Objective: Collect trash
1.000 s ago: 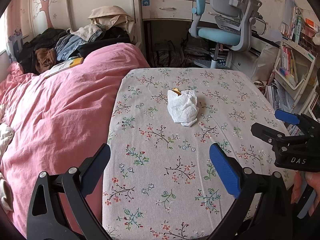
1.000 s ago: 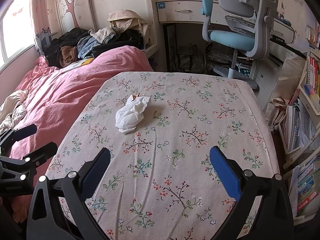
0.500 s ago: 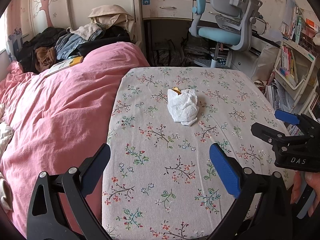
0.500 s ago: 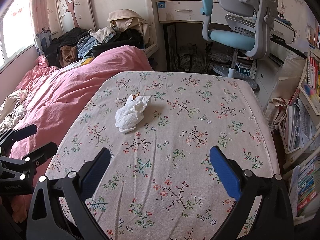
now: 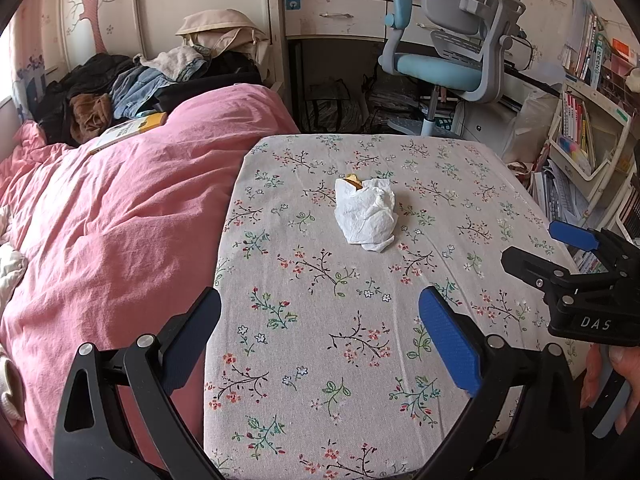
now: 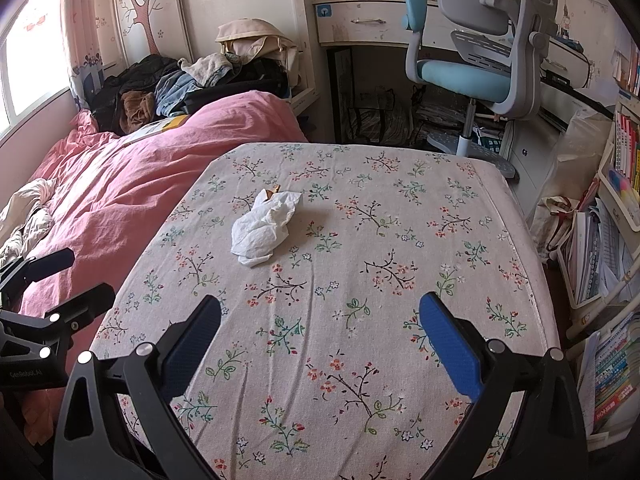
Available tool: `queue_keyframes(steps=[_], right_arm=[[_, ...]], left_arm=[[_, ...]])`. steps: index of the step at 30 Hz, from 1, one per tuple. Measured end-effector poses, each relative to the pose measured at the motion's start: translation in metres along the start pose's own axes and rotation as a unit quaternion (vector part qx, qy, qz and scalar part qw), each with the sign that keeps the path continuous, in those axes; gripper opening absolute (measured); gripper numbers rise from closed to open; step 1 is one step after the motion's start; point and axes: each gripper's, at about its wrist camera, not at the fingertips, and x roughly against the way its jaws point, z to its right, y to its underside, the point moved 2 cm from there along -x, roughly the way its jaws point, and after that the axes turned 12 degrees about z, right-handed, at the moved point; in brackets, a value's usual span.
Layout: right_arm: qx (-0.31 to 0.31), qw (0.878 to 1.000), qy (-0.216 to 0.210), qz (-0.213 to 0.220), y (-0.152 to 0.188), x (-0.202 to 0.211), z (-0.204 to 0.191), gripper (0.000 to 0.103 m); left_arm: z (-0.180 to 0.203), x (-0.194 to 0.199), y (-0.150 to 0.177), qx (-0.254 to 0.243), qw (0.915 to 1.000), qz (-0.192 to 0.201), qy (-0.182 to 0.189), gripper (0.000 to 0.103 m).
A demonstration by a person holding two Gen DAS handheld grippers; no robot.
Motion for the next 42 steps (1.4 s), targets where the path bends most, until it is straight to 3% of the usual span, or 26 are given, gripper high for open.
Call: queue_keyframes(steps=[42], right_arm=[[0.006,1.0,-0.002,-0.003,0.0021,-0.0012,-0.0052,0.095]], left_arm=[[-0.001,-0.0017,0.0004,0.002,1.0,-0.003,0.0,0.096]])
